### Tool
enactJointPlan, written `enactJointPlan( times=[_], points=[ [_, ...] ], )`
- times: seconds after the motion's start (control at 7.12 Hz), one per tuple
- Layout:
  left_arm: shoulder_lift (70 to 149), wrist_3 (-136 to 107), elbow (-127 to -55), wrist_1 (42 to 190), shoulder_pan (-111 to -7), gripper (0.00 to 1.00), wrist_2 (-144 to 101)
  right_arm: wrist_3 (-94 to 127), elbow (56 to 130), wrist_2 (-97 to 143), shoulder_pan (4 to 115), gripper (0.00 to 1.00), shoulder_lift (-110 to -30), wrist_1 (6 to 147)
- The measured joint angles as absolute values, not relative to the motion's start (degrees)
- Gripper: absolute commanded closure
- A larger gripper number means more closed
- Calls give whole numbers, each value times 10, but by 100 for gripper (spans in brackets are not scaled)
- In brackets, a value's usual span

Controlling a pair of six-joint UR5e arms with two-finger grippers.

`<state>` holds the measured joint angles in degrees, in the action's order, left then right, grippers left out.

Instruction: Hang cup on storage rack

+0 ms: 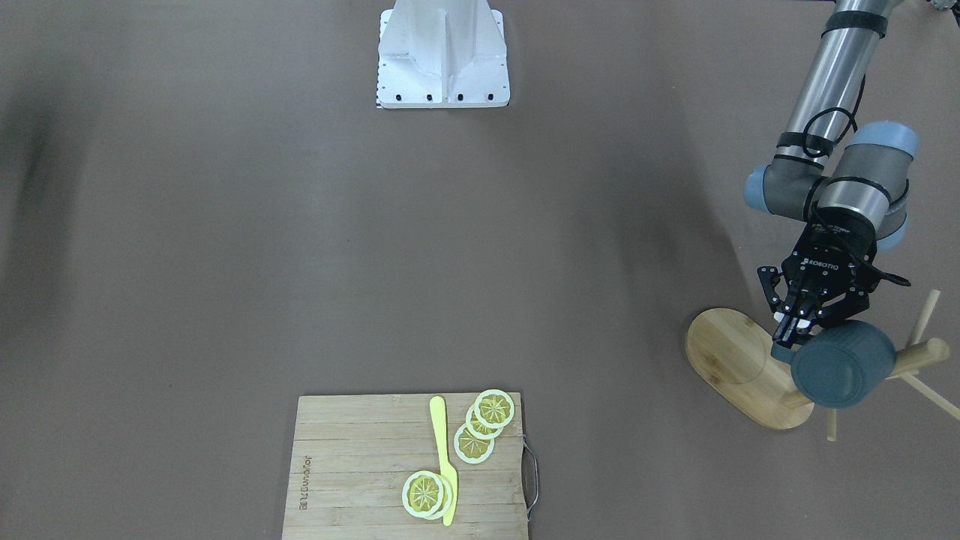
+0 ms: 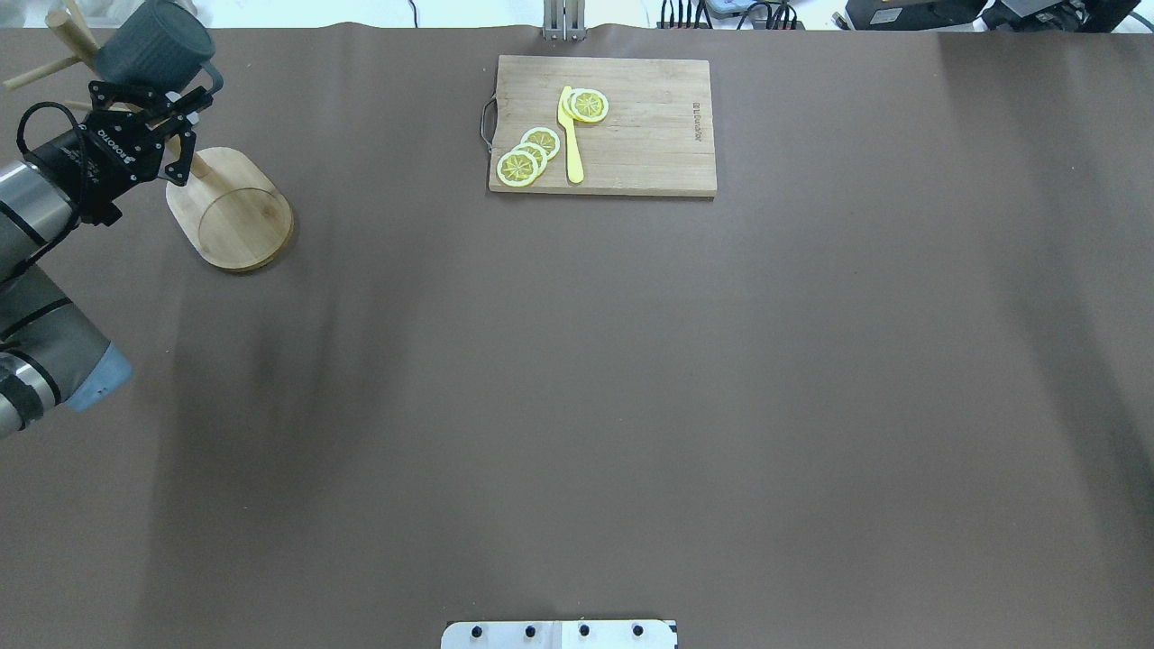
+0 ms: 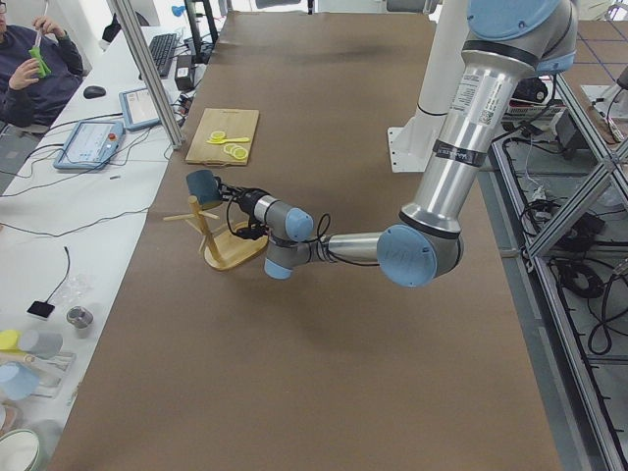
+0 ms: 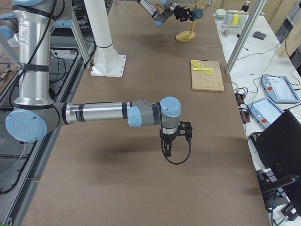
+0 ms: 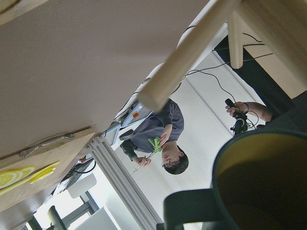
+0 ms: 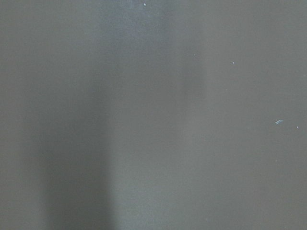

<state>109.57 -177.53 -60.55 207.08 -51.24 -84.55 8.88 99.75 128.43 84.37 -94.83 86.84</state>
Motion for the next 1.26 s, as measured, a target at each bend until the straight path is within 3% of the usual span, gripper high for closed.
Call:
enactJointPlan(
  times=[0.14, 1.26],
  points=[
    [1095, -1774, -606, 2071, -512, 1, -846, 89, 998, 1283, 844, 0, -948, 868],
    [1075, -1768, -625, 2117, -512, 1, -846, 90, 998, 1283, 844, 0, -946, 868]
  ],
)
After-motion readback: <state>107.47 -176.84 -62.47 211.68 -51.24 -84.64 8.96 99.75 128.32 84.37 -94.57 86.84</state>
